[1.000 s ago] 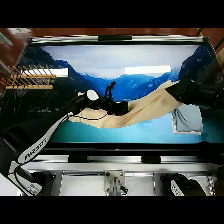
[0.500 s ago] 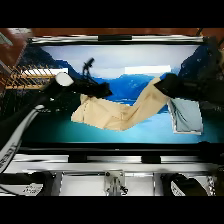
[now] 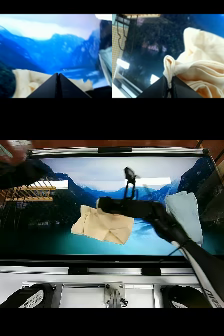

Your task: Fold the shirts.

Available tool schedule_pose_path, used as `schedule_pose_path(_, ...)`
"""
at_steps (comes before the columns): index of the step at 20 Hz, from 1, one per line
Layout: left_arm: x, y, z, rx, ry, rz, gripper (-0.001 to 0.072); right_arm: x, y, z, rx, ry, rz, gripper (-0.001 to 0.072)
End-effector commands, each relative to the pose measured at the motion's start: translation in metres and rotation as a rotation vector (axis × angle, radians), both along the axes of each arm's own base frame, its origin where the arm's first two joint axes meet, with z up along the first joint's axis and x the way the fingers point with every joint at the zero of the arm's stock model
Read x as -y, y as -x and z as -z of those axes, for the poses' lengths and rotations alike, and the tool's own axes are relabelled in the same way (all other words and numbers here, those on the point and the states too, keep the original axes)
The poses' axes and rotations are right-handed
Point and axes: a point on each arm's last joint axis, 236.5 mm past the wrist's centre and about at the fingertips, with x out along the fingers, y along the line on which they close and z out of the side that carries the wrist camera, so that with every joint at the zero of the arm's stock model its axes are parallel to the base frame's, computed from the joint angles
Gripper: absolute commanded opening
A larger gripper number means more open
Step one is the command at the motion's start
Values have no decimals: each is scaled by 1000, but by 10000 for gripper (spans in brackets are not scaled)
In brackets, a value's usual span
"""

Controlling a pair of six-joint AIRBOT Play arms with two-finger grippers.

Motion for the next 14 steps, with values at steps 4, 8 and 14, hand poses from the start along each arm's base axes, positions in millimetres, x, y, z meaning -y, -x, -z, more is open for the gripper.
schedule_pose_path(4, -71, 32, -21, 14, -42, -160, 32, -60, -14, 50, -60, -123, 136, 60)
schedule_pose_path(8, -72, 29, -18, 6, -40, -158, 33, -72, -21, 45, -83, -148, 136, 60)
schedule_pose_path(14, -72, 29, -17, 3, -40, -159, 33, -74, 6, 85, -195, -27, 32, 519)
